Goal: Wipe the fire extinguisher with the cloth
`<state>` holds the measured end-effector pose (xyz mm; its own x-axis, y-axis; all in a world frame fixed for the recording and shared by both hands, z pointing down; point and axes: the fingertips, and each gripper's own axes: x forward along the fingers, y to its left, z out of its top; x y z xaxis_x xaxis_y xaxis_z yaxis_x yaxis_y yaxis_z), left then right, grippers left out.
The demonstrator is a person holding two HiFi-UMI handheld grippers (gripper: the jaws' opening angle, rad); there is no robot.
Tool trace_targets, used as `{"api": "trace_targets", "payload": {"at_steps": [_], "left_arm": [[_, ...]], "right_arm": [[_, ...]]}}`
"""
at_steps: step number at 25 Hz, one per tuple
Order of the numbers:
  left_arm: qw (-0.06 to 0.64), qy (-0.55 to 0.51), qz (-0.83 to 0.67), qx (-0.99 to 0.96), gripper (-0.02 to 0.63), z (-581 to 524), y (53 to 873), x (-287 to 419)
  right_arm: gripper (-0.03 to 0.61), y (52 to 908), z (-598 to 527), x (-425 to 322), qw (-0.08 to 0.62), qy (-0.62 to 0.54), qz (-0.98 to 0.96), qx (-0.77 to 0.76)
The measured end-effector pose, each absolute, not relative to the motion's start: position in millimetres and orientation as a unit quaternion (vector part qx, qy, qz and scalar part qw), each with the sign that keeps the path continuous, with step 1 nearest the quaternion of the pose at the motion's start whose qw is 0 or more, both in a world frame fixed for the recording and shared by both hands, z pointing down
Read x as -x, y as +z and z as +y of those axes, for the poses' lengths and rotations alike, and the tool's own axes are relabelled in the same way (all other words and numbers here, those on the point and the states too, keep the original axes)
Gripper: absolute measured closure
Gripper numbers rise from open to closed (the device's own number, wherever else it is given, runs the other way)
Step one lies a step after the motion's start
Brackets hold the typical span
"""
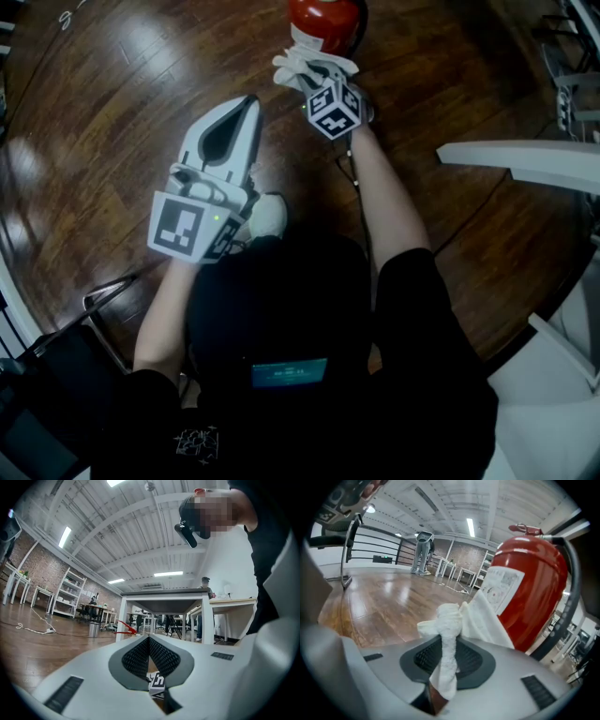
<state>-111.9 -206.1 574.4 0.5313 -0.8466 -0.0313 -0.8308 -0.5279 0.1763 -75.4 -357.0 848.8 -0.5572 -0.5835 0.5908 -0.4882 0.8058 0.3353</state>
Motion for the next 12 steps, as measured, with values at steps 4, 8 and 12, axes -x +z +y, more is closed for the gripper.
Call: {"api": "trace_targets", "payload": {"at_steps": [4,8,12], "left_arm": [[0.069,-0.058,-0.482,-0.872,0.611,-204,574,115],[0.070,-0.051,-0.485,-0.870,0.612,-202,576,116],[0.066,-0.055,-0.484,-0.871,0.612,-200,572,112]], "right_arm": [[0.485,852,-354,59,0.373,-0.071,-0.874,-0.304],[0.485,824,-358,29,0.365,-0.100,-0.868,-0.321],[0.485,778,-367,-3,0.321,-0.116,-0.868,-0.360]]}}
